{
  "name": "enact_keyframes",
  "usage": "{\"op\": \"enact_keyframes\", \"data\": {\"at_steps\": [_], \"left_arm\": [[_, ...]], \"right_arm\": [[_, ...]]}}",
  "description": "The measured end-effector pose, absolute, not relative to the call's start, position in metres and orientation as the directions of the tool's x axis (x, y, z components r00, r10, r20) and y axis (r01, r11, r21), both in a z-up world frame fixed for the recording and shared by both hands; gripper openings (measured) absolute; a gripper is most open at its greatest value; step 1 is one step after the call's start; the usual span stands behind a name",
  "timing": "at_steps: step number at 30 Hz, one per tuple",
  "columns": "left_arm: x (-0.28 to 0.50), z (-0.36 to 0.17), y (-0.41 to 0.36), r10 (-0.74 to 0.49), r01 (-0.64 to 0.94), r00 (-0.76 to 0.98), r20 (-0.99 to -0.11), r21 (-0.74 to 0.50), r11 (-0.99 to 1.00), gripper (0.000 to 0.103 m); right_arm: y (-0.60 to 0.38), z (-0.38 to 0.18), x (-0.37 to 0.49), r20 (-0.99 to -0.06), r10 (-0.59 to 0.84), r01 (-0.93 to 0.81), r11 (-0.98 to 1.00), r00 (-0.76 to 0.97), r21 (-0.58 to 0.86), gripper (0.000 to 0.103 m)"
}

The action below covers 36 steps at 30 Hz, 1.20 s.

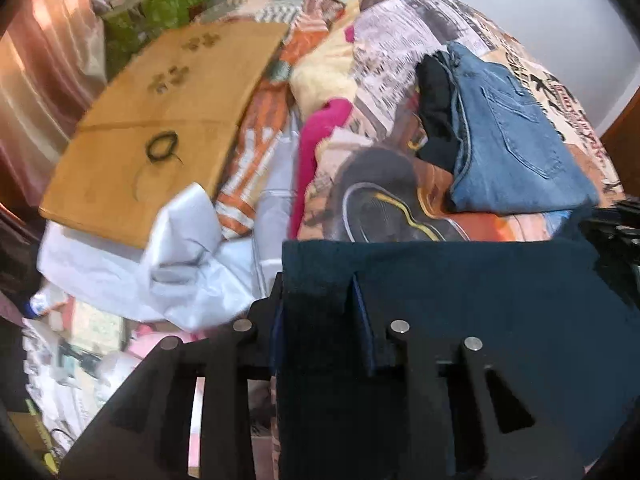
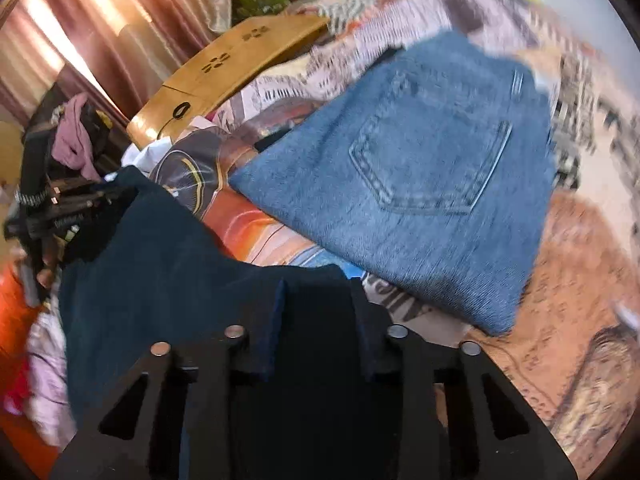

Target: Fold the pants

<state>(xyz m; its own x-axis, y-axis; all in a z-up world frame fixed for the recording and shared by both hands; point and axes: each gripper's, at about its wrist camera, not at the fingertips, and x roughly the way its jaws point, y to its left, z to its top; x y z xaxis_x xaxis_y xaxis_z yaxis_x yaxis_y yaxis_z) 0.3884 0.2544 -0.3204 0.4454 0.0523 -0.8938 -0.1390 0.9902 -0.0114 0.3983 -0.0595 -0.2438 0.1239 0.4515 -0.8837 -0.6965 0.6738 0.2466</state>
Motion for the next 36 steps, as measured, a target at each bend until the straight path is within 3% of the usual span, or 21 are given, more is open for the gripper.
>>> {"op": "enact_keyframes", "data": {"at_steps": [1, 5, 8, 12, 15, 17, 21, 25, 31, 36], "left_arm": [[0.389, -0.318, 0.253, 0.073, -0.145, 0.453, -0.889, 0.008, 0.989, 0.03], [0.404, -0.31, 0.265, 0.081, -0.196, 0.463, -0.883, -0.013, 0.981, 0.03], [0.424, -0.315, 0.269, 0.07, -0.192, 0.432, -0.899, -0.016, 0.981, 0.031], [0.429, -0.317, 0.256, 0.082, -0.123, 0.374, -0.924, 0.039, 0.992, 0.036], [0.41, -0.292, 0.246, 0.075, -0.072, 0.419, -0.905, 0.049, 0.996, 0.046], [0.391, -0.269, 0.236, 0.091, -0.036, 0.473, -0.876, 0.084, 0.996, 0.062], [0.36, -0.242, 0.215, 0.04, 0.034, 0.52, -0.853, 0.068, 0.997, 0.066], [0.338, -0.257, 0.188, -0.05, 0.107, 0.47, -0.881, 0.0, 0.994, 0.067], [0.31, -0.327, 0.171, 0.05, 0.129, 0.337, -0.94, 0.099, 0.987, 0.068], [0.281, -0.327, 0.177, 0.088, 0.137, 0.36, -0.929, 0.146, 0.98, 0.069]], "right_arm": [[-0.059, -0.239, 0.395, -0.876, 0.447, -0.707, 0.678, 0.183, 0.199, 0.008], [-0.059, -0.219, 0.382, -0.83, 0.432, -0.712, 0.699, 0.352, 0.061, 0.008], [-0.057, -0.227, 0.395, -0.851, 0.392, -0.68, 0.731, 0.35, 0.057, 0.008], [-0.059, -0.235, 0.403, -0.905, 0.309, -0.637, 0.769, 0.293, 0.057, 0.014], [-0.078, -0.212, 0.39, -0.895, 0.346, -0.625, 0.774, 0.282, 0.102, 0.034], [-0.092, -0.195, 0.377, -0.875, 0.384, -0.617, 0.776, 0.296, 0.131, 0.042], [-0.122, -0.16, 0.342, -0.857, 0.411, -0.611, 0.777, 0.312, 0.15, 0.043], [-0.143, -0.148, 0.302, -0.854, 0.404, -0.606, 0.783, 0.328, 0.138, 0.051], [-0.166, -0.203, 0.254, -0.908, 0.343, -0.54, 0.825, 0.242, 0.167, 0.051], [-0.192, -0.209, 0.21, -0.876, 0.371, -0.487, 0.852, 0.307, 0.191, 0.052]]}}
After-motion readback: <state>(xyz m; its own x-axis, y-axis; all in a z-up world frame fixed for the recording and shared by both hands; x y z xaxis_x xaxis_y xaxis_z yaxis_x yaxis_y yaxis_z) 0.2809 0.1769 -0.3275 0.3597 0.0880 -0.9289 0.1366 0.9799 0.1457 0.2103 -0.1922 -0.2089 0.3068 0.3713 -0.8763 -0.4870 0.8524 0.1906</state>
